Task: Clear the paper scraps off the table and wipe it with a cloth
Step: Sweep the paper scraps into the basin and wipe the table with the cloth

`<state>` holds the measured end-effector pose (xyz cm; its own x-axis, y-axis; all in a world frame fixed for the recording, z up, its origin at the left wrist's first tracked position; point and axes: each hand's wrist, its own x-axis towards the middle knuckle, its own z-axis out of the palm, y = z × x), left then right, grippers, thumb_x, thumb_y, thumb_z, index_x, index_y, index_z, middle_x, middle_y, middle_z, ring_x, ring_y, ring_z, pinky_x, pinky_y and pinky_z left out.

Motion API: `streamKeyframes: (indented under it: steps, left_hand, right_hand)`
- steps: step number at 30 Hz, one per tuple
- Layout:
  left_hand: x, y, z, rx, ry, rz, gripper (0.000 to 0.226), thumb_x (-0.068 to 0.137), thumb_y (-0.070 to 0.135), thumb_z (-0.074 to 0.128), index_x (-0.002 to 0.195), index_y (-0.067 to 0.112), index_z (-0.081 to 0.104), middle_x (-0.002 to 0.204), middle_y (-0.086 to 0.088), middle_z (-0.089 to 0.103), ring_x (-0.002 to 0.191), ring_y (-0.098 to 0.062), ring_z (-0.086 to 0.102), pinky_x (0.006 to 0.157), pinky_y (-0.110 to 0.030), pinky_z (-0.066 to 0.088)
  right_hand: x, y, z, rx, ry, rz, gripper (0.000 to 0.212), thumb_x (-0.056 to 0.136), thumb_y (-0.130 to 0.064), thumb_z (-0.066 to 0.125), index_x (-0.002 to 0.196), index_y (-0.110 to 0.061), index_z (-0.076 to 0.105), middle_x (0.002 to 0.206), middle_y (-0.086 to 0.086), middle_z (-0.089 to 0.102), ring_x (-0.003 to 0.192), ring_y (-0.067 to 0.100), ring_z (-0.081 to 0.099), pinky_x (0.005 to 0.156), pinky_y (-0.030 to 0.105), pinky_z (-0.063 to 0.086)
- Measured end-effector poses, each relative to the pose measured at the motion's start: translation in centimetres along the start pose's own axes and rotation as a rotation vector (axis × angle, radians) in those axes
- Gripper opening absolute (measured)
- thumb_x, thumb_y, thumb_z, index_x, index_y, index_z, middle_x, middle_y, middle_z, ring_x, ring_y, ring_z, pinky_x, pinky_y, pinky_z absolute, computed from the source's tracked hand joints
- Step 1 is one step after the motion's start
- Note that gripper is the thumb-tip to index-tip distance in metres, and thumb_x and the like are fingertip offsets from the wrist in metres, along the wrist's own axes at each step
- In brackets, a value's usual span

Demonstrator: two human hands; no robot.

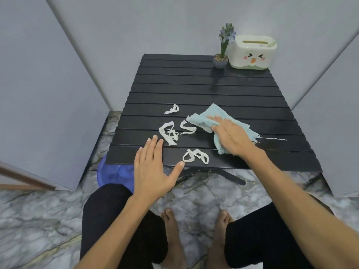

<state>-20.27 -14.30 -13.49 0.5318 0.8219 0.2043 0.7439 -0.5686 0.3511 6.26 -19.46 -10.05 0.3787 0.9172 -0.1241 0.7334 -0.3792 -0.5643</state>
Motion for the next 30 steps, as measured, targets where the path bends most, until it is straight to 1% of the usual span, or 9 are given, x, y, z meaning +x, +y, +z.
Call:
streamKeyframes:
  steps: [5,7,9,10,12,17,21,25,30]
  left_hand:
    - [0.0,0.0,-0.2,-0.008,-0.019,0.004,0.091,0.085,0.076,0.036,0.152,0.014,0.030,0.163,0.000,0.019,0.151,-0.015,0.009,0.122,-0.038,0.005]
    - [0.0,0.0,-0.3,-0.013,-0.024,0.004,0.091,0.085,0.075,0.036,0.152,0.014,0.030,0.163,-0.001,0.019,0.151,-0.016,0.009,0.122,-0.037,0.005]
    - [0.0,-0.1,-0.6,-0.023,-0.045,0.012,0.091,0.085,0.075,0.035,0.152,0.014,0.030,0.163,0.000,0.018,0.151,-0.016,0.009,0.121,-0.037,0.004]
    - [0.0,-0.3,-0.9,-0.038,-0.059,0.016,0.091,0.085,0.075,0.034,0.153,0.015,0.029,0.163,0.000,0.018,0.151,-0.015,0.009,0.121,-0.037,0.004]
    - [0.3,-0.9,-1.5,-0.080,-0.100,0.030,0.090,0.085,0.074,0.032,0.153,0.016,0.029,0.163,0.002,0.018,0.150,-0.014,0.010,0.121,-0.035,0.005]
    - [1.3,-2.4,-3.0,-0.101,-0.147,0.041,0.095,0.080,0.074,0.030,0.150,0.010,0.035,0.160,-0.003,0.028,0.148,-0.019,0.019,0.121,-0.038,0.015]
    - [2.0,-2.4,-3.8,-0.077,-0.206,0.013,0.098,0.081,0.072,0.040,0.152,0.006,0.028,0.162,-0.008,0.021,0.149,-0.022,0.014,0.121,-0.036,0.012]
    - [2.8,-2.3,-4.3,-0.053,-0.260,0.017,0.091,0.089,0.061,0.054,0.154,0.004,0.022,0.163,-0.008,0.016,0.150,-0.022,0.010,0.121,-0.035,0.011]
    - [2.7,-2.6,-4.3,-0.042,-0.281,0.032,0.094,0.088,0.065,0.052,0.155,0.007,0.020,0.164,-0.005,0.013,0.151,-0.020,0.007,0.122,-0.037,0.009]
  right_hand:
    - [-1.9,-2.3,2.0,0.000,-0.017,-0.061,0.051,0.103,-0.040,0.028,0.152,-0.032,0.037,0.161,0.000,0.032,0.149,0.025,0.024,0.117,0.037,0.017]
    - [-2.6,-3.1,2.4,0.020,-0.023,-0.065,0.049,0.103,-0.039,0.029,0.147,-0.029,0.046,0.151,0.001,0.046,0.143,0.026,0.033,0.114,0.039,0.024]
    - [-3.4,-4.1,2.2,0.166,0.048,-0.007,0.040,0.102,-0.035,0.032,0.109,-0.015,0.066,0.105,0.003,0.064,0.110,0.026,0.056,0.097,0.041,0.038]
    - [-3.7,-4.6,1.8,0.278,0.100,0.044,0.042,0.101,-0.034,0.034,0.083,-0.008,0.061,0.083,0.003,0.059,0.087,0.023,0.056,0.085,0.041,0.041]
    - [-4.2,-5.3,1.0,0.473,0.183,0.150,0.046,0.098,-0.035,0.035,0.064,-0.008,0.049,0.066,0.004,0.052,0.068,0.017,0.049,0.071,0.037,0.040]
    - [-4.2,-5.0,-1.3,0.966,0.290,0.386,0.048,0.087,-0.045,0.041,0.082,-0.005,0.067,0.076,0.014,0.062,0.073,0.025,0.054,0.070,0.040,0.040]
    - [-4.5,-3.7,-4.5,1.019,0.361,0.363,0.043,0.093,-0.040,0.041,0.091,-0.011,0.072,0.084,0.009,0.074,0.081,0.027,0.066,0.075,0.039,0.048]
    - [-4.1,-2.8,-8.3,0.892,0.454,0.314,0.039,0.094,-0.041,0.040,0.090,-0.013,0.066,0.090,0.010,0.072,0.083,0.024,0.066,0.076,0.038,0.050]
    - [-4.8,-2.1,-9.4,0.415,0.526,0.185,0.035,0.099,-0.033,0.031,0.090,-0.010,0.056,0.080,0.000,0.058,0.072,0.011,0.050,0.065,0.028,0.038]
